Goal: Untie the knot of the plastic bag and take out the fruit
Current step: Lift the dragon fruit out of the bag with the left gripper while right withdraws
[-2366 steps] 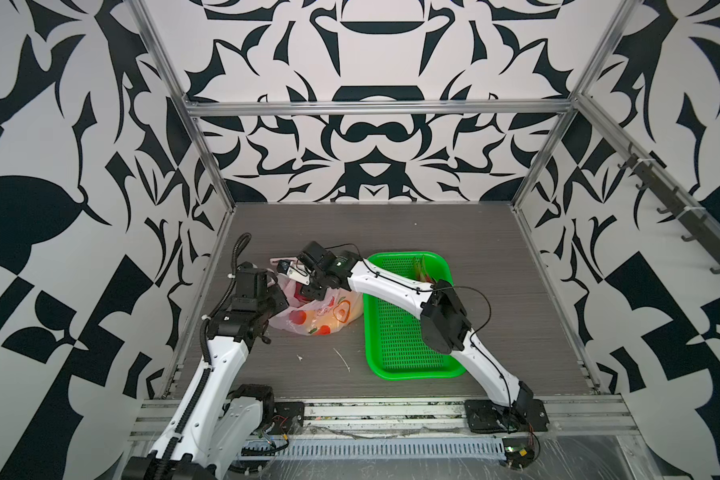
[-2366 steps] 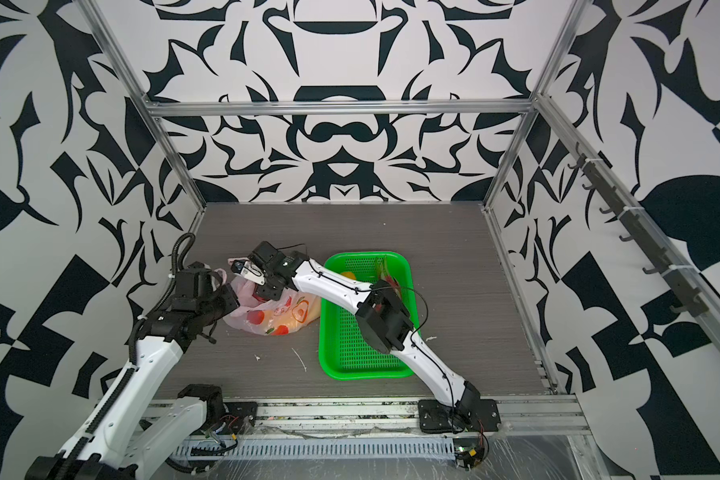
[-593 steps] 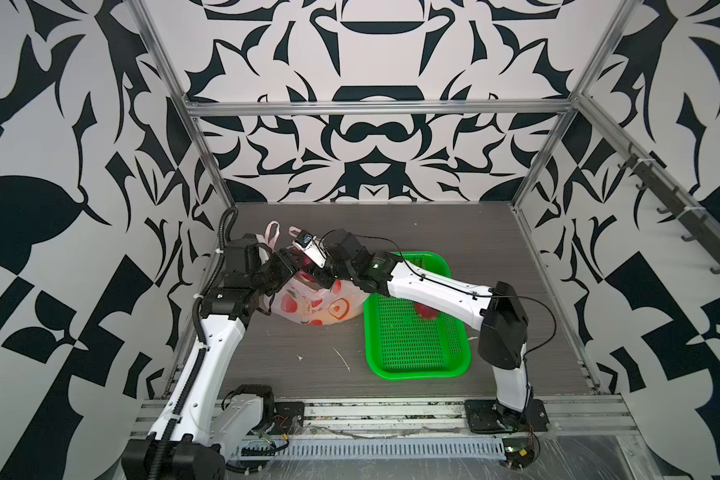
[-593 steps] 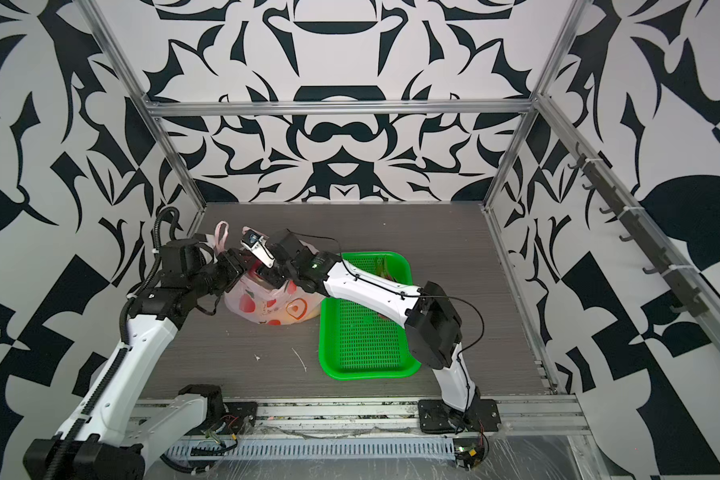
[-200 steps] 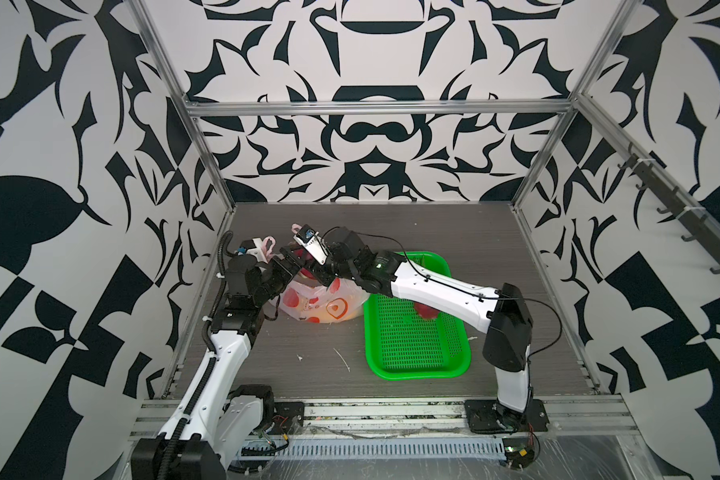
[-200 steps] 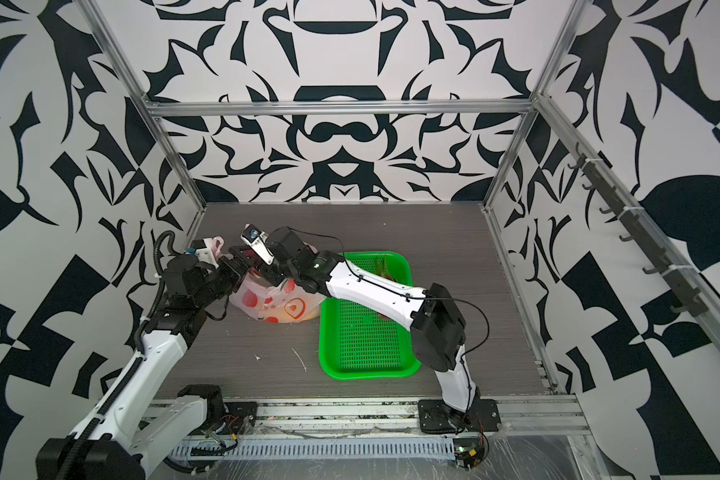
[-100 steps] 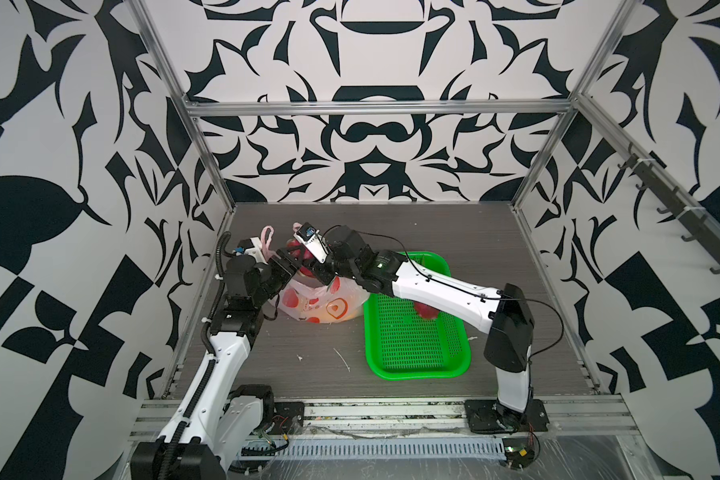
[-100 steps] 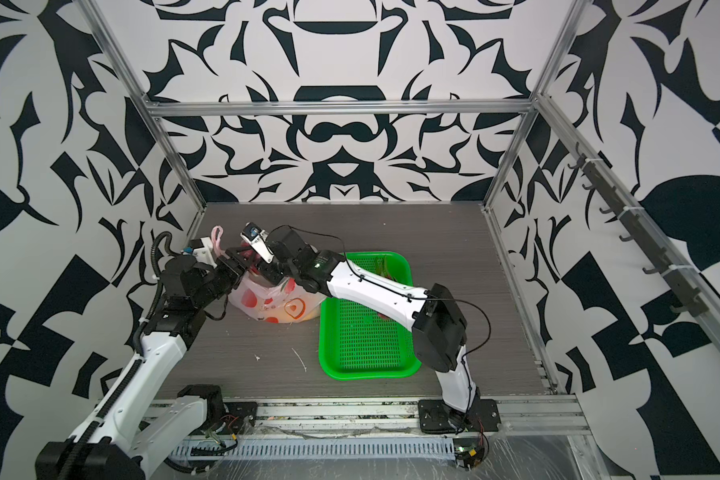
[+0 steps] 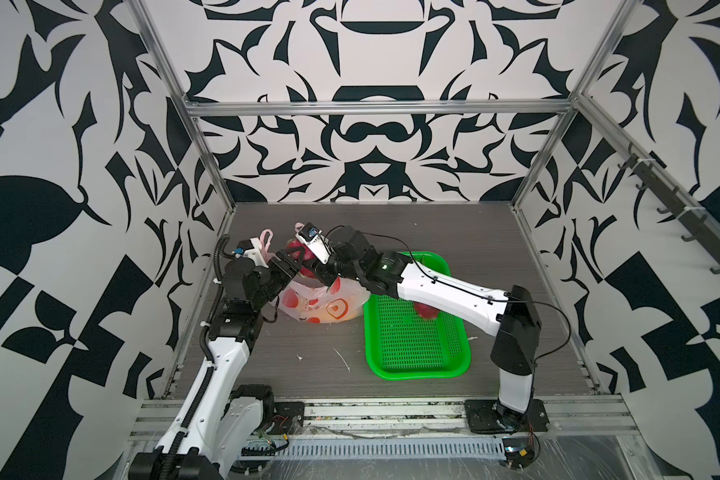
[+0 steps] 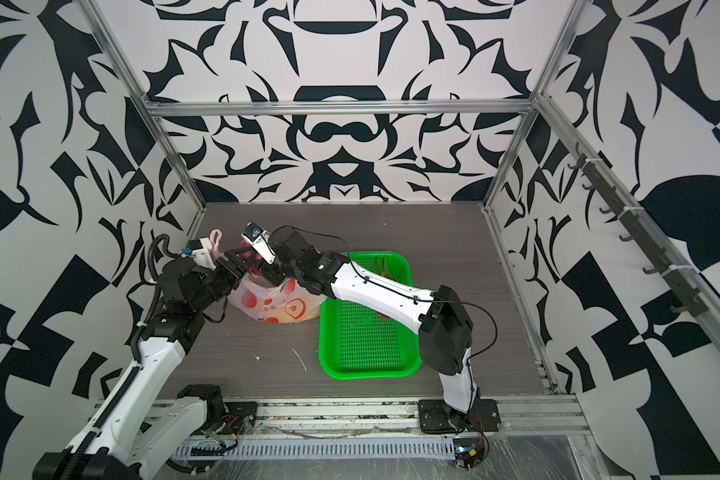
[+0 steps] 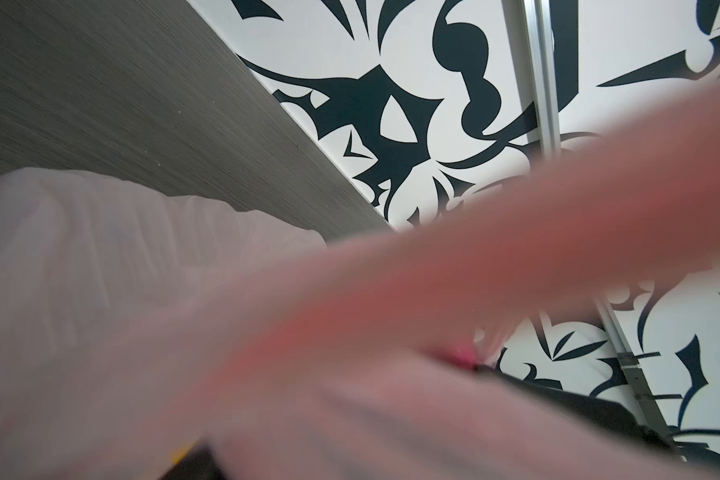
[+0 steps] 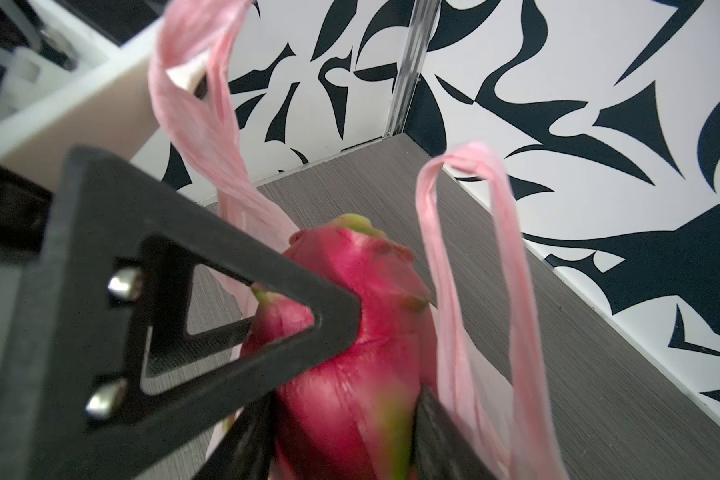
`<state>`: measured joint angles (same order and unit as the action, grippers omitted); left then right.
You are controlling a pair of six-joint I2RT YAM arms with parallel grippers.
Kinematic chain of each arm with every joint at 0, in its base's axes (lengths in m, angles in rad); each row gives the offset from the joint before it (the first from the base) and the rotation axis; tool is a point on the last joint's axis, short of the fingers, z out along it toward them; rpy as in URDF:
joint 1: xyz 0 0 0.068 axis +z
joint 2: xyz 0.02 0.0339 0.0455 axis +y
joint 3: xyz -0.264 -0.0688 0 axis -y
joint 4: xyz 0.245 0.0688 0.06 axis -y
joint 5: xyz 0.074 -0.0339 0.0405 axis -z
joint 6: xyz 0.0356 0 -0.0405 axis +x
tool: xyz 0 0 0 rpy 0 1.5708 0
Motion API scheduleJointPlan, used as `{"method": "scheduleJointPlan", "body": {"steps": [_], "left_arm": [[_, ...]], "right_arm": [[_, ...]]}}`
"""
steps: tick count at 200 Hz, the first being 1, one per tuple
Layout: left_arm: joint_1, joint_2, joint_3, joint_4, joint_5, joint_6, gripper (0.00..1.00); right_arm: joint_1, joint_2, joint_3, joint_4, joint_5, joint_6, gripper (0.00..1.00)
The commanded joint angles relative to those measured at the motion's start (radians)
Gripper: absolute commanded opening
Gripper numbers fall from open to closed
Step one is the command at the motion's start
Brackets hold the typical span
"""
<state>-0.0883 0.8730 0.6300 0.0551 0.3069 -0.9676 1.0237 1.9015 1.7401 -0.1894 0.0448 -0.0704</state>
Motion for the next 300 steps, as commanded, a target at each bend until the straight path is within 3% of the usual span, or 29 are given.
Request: {"method": "scheduleJointPlan", "body": {"steps": [1, 106, 176, 223, 300], "left_arm": [[-0.004, -0.010, 0.012, 0.037, 0.011, 0.016, 0.54], [0.008, -0.018, 0.063, 0.000, 0.025, 0.025, 0.54], [0.035, -0.051, 0.254, -0.275, 0.071, 0.128, 0.54], [0.039, -0.058, 0.379, -0.485, 0.003, 0.262, 0.54], [0.041, -0.022, 0.560, -0.594, -0.154, 0.449, 0.54]], "right_arm": [[0.035, -0.070, -0.011, 0.018, -0.069, 0.003, 0.55], [0.035, -0.180, -0.097, 0.009, -0.050, -0.006, 0.64], [-0.011, -0.318, -0.194, 0.052, 0.019, 0.012, 0.65], [-0.043, -0.373, -0.251, 0.077, 0.064, 0.012, 0.66], [-0.066, -0.419, -0.306, 0.096, 0.099, 0.009, 0.66]]}}
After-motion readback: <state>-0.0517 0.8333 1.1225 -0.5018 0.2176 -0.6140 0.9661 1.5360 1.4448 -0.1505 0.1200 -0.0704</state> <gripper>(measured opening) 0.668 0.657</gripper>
